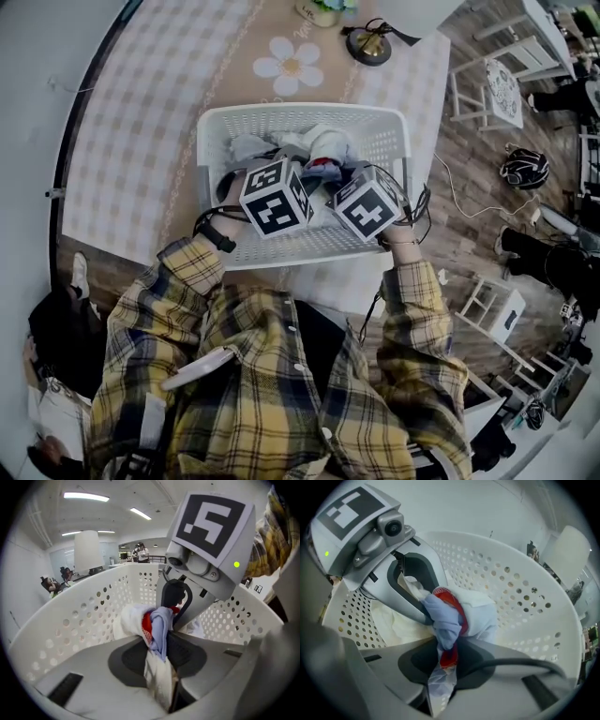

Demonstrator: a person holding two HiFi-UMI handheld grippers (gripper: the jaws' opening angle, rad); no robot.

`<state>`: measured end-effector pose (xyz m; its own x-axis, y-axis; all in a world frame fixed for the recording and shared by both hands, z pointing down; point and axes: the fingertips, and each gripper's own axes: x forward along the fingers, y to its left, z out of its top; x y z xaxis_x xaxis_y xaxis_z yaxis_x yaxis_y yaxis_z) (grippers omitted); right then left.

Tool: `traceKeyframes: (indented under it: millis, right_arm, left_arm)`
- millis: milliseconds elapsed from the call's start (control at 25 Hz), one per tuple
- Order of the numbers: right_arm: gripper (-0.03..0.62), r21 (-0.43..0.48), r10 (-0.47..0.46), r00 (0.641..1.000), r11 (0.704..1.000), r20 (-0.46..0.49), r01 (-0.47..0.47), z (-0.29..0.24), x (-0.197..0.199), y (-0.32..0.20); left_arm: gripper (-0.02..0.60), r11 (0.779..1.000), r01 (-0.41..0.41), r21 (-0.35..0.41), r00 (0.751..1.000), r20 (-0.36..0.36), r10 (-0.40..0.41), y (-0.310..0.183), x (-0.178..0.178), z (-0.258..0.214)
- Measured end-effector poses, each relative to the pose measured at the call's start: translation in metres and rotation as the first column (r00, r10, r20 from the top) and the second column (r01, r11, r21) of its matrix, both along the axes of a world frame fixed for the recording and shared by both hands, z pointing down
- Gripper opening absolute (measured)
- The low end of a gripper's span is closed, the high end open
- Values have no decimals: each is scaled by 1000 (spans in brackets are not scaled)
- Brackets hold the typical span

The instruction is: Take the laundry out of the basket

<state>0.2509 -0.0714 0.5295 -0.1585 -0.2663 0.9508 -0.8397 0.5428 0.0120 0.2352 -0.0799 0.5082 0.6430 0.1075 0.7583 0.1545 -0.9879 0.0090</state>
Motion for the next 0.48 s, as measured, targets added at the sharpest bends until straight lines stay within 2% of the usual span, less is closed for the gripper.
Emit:
traceKeyframes:
  millis: [80,200,480]
  right_arm:
    - [115,33,11,1000,999,-7,-11,-11,2,1]
    - [115,95,34,999,995,-26,-31,-29,5,3]
    - [115,230,51,998,972,30,-57,-75,-4,6]
  left_arm:
    - [132,1000,21,-8,999,-26,-22,1,1,-10]
    - [130,999,42,18,998,-57,-41,6,2,-27]
    - [129,989,115,90,987,-124,-104,11,-4,-71]
